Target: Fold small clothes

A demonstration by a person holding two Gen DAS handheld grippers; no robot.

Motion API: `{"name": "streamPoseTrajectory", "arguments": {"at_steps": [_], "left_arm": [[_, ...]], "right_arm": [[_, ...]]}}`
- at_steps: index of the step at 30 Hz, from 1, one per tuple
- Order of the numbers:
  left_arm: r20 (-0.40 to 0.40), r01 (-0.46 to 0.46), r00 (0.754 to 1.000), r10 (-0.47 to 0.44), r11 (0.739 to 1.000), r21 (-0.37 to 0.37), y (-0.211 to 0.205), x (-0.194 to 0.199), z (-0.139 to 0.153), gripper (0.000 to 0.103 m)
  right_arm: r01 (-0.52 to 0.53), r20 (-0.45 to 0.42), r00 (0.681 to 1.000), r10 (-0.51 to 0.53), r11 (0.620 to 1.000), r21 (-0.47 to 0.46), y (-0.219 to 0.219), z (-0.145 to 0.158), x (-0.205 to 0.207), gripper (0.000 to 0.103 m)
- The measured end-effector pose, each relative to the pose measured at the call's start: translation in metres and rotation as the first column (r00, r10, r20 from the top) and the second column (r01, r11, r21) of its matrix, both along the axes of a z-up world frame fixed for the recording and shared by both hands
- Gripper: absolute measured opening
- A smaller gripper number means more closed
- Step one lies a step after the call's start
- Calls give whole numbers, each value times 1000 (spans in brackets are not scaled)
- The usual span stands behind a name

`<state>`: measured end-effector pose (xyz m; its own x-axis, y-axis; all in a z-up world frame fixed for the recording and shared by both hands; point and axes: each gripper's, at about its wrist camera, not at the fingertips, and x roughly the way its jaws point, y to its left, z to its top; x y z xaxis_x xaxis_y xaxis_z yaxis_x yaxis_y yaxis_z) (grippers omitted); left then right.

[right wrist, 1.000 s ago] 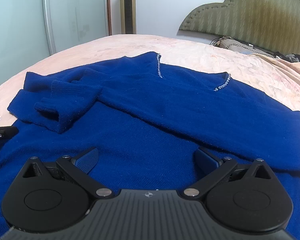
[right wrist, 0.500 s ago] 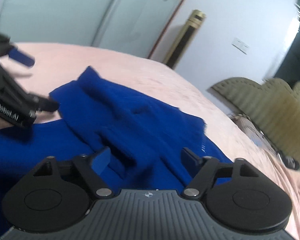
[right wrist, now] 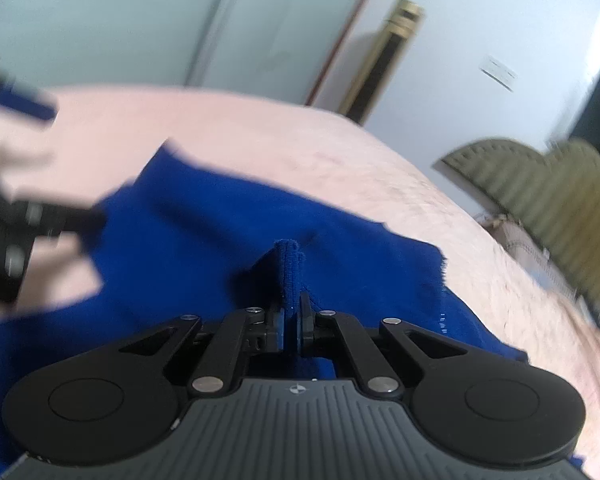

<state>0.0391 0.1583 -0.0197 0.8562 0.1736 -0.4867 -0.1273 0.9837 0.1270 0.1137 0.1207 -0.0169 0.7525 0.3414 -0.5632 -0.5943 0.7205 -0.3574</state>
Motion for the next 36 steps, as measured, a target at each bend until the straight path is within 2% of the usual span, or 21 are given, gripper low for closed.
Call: {"name": "streamPoseTrajectory", "arguments": {"at_steps": [4, 8, 12, 14, 17, 21, 23, 25, 27, 28, 31, 33, 34, 36], "left_arm": [[-24, -53, 998, 52, 998, -38, 6, 33, 4, 103], [-58, -127, 991, 120, 980, -156, 19, 55, 9, 103], [-58, -130, 991, 120, 964, -231, 22, 60, 10, 103], [-71, -123, 991, 109, 965, -232, 17, 62, 7, 103], [-99, -107, 991, 86, 969, -225, 8, 66, 1, 103], [-115, -74, 992, 48, 970, -233, -5, 67, -1, 103], [-123, -55, 992, 27, 971, -231, -12, 69, -2, 103], [-130, -36, 992, 6, 973, -230, -19, 70, -3, 103], [-141, -17, 990, -15, 974, -226, -26, 71, -5, 103], [-145, -6, 989, -27, 975, -223, -29, 71, -6, 103], [-150, 34, 987, -65, 980, -197, -41, 68, -7, 103], [-149, 61, 985, -85, 985, -161, -48, 64, -8, 103], [-149, 73, 984, -94, 987, -142, -51, 63, -8, 103], [-153, 97, 982, -113, 990, -107, -56, 60, -10, 103]], "right_arm": [[94, -8, 996, -94, 984, 150, -30, 27, 31, 4], [152, 9, 987, -161, 951, 270, -67, 49, 52, 4], [238, 74, 957, -281, 905, 354, -114, 62, 61, 4], [306, 73, 927, -369, 852, 424, -145, 65, 65, 4], [418, 14, 866, -499, 741, 525, -199, 59, 74, 4], [560, -156, 784, -601, 576, 596, -262, 32, 76, 5], [613, -232, 746, -624, 508, 606, -286, 15, 71, 5], [653, -287, 714, -639, 457, 604, -301, -1, 63, 5], [682, -362, 693, -623, 404, 609, -315, -17, 60, 11], [694, -409, 686, -601, 374, 615, -322, -25, 59, 19], [728, -518, 653, -553, 271, 630, -336, -42, 61, 20], [737, -561, 642, -522, 218, 640, -342, -49, 64, 20], [737, -574, 642, -509, 204, 644, -344, -51, 66, 20], [730, -575, 655, -490, 216, 648, -343, -52, 68, 19]]}}
